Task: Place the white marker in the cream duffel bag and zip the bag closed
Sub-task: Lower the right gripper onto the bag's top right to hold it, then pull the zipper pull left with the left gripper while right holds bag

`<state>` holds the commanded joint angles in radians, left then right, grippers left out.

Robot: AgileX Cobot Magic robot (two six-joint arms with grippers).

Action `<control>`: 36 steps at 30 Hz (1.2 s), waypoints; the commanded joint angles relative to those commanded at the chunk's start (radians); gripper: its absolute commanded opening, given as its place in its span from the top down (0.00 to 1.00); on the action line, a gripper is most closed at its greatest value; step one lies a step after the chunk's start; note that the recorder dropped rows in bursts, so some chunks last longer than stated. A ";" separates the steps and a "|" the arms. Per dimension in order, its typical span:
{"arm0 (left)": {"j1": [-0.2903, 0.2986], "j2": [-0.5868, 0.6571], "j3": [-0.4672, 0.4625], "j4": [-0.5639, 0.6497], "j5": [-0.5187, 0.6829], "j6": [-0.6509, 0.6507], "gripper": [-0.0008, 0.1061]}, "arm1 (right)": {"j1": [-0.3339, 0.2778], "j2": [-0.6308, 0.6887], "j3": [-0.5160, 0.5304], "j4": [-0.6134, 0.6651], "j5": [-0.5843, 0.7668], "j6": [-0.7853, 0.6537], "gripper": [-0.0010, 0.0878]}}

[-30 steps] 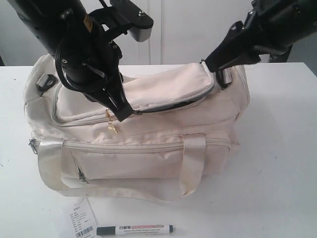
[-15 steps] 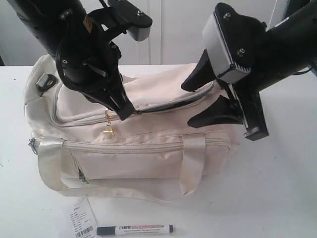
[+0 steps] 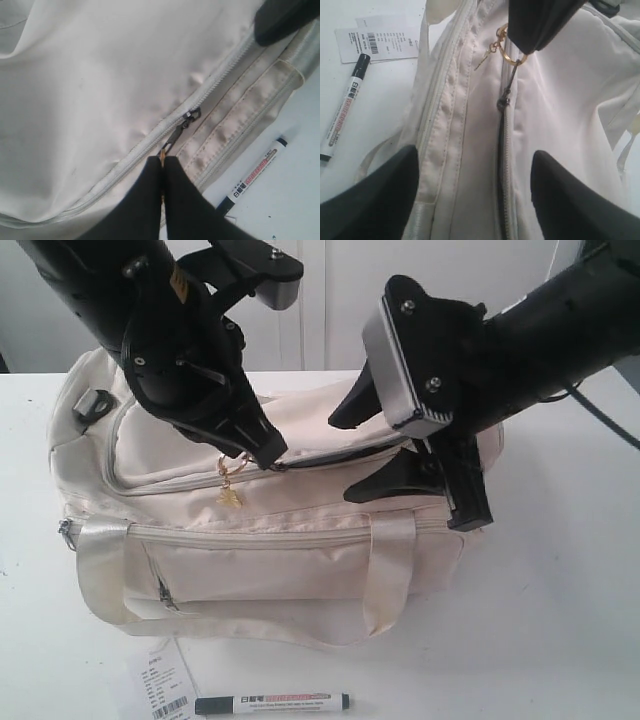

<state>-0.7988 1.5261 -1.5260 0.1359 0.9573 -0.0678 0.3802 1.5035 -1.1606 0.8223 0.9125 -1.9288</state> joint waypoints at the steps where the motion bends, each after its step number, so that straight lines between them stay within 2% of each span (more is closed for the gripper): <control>1: 0.000 0.000 0.000 0.000 0.000 0.000 0.99 | 0.000 0.007 0.000 0.000 -0.012 0.000 0.34; 9: 0.000 0.000 0.000 0.000 -0.002 0.002 0.99 | 0.000 0.067 0.000 -0.002 -0.072 -0.005 0.35; 11: 0.000 0.000 0.000 0.000 -0.002 0.002 0.99 | 0.000 0.079 0.000 -0.002 -0.078 -0.005 0.39; 14: 0.000 0.000 0.000 0.000 0.001 0.002 0.99 | 0.000 0.084 0.000 -0.002 -0.086 -0.005 0.58; 15: 0.000 0.000 0.000 0.000 0.001 0.002 0.99 | 0.000 0.084 0.000 -0.002 -0.097 -0.005 0.69; 19: 0.000 0.000 0.000 0.000 0.001 0.002 0.99 | 0.000 0.084 0.000 -0.006 -0.136 -0.005 0.99; 24: 0.000 0.000 0.000 0.000 0.004 0.002 0.99 | 0.000 0.084 0.000 -0.006 -0.166 0.004 0.99; 36: 0.000 -0.002 0.000 0.035 0.044 0.045 0.99 | 0.000 0.080 0.000 -0.008 -0.133 0.028 0.99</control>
<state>-0.7988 1.5240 -1.5260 0.1707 1.0009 -0.0231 0.3803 1.5835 -1.1606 0.8140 0.7791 -1.9010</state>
